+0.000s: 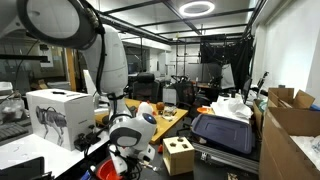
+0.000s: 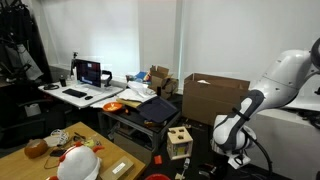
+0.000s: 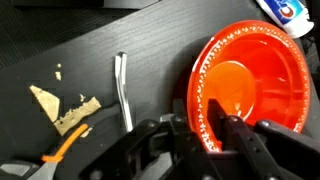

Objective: Move one fork towards you

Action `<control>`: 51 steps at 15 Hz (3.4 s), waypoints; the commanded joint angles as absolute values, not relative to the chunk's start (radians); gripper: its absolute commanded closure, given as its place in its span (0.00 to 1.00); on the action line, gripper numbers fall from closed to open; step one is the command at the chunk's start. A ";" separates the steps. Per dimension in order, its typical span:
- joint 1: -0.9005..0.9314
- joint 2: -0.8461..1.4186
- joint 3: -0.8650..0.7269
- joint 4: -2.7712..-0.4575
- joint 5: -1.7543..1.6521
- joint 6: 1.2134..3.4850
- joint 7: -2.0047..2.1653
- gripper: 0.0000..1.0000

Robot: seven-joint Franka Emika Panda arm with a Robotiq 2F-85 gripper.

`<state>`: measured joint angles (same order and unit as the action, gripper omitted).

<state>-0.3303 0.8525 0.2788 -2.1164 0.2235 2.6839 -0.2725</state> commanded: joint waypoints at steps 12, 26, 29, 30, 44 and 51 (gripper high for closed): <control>-0.283 0.761 0.241 -2.127 0.214 2.674 -0.259 0.00; -0.069 0.487 0.105 -2.150 0.137 2.571 -0.113 0.00; -0.042 0.446 0.112 -2.133 0.142 2.506 -0.093 0.00; -0.038 0.427 0.117 -2.133 0.146 2.480 -0.101 0.00; 0.013 0.212 0.119 -2.099 0.137 2.145 -0.147 0.00; 0.027 0.164 0.115 -2.097 0.086 2.096 -0.166 0.00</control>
